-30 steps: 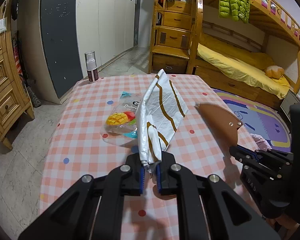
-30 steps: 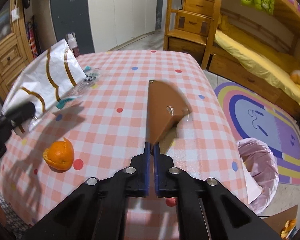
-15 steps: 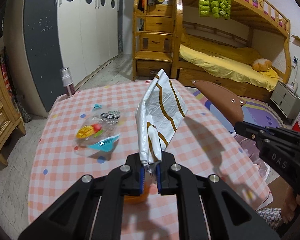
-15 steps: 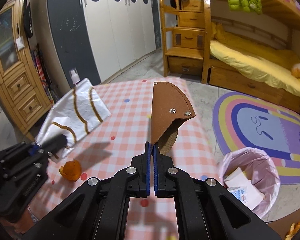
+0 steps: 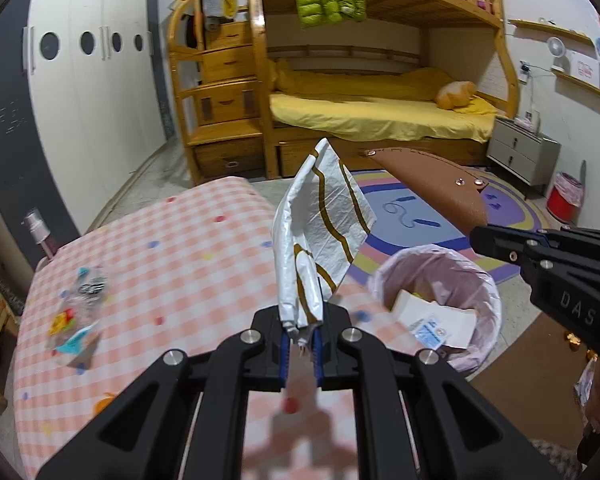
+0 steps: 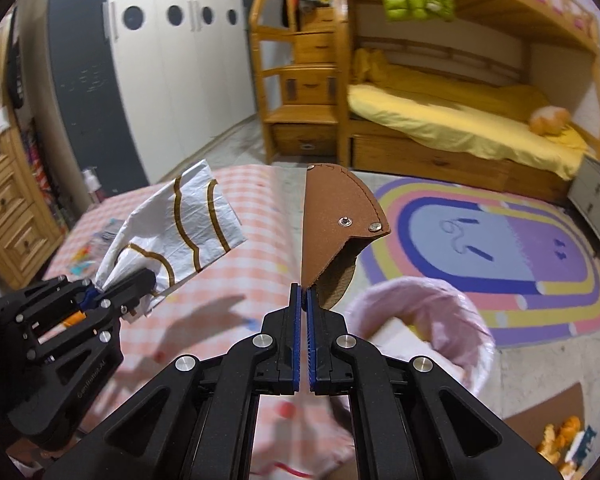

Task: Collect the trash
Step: 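Carry the plastic bag and sheath to the wastebasket and release both, then move both tools back over the table toward the orange peel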

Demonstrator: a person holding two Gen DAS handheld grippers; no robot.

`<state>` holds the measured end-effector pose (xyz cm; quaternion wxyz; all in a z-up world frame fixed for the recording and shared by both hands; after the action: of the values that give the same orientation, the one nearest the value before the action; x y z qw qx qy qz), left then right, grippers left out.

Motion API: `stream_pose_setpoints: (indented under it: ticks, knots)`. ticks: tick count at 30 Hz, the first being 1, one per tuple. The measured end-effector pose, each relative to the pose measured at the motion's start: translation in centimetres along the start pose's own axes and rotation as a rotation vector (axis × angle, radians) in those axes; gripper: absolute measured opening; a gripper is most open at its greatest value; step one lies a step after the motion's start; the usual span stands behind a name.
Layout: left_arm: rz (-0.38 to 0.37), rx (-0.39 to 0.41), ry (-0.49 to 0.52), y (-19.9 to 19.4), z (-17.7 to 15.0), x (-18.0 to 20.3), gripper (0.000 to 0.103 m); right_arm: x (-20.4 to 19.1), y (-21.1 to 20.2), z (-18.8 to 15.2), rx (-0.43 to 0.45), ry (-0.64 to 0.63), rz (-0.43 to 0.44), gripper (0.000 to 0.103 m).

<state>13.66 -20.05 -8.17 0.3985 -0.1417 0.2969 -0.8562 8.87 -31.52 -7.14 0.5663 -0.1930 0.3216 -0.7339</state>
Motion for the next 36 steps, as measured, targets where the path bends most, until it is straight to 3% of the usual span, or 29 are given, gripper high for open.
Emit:
stream_pose_setpoints:
  ticks: [14,16,18,19,20,22,30,36]
  knots:
    - [-0.17,-0.09,0.104,7.5,1.0,8.2,0.009,8.6,2.9,-4.6,-0.105,0.14,-0.114,0.003]
    - [-0.177,-0.099,0.113,8.4,1.1,8.7,0.016,9.6,3.6,-4.8,-0.108,0.159,-0.124,0.003]
    - [-0.195,-0.11,0.115,9.0,1.0,9.0,0.05,10.5,4.5,-5.1,-0.123,0.18,-0.128,0.008]
    - [-0.205,-0.112,0.112,9.1,0.9,9.0,0.056,11.0,5.1,-5.4,-0.144,0.188,-0.127,0.012]
    - [-0.212,-0.113,0.108,9.2,0.9,9.0,0.057,11.3,5.6,-5.6,-0.162,0.195,-0.124,0.024]
    - [-0.203,-0.116,0.112,9.1,0.7,8.9,0.058,11.8,6.1,-6.0,-0.184,0.212,-0.132,0.038]
    - [-0.121,-0.084,0.056,6.8,1.0,6.2,0.058,11.3,3.7,-5.4,-0.133,0.22,-0.12,0.039]
    - [-0.06,-0.043,0.011,3.6,1.2,3.2,0.058,8.3,1.1,-3.2,-0.073,0.189,-0.072,0.039]
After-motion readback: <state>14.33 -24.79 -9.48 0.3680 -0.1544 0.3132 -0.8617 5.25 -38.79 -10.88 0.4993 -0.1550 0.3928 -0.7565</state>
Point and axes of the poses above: each gripper's, at about its wrist camera, not at the fingertips, and y roughly the way its jaws point, x to its right, z to its top, the point moved 1 cm from there along y, roughly the way its jaws point, and after that the axes turned 6 degrees about -z, right-handed, at the moved point
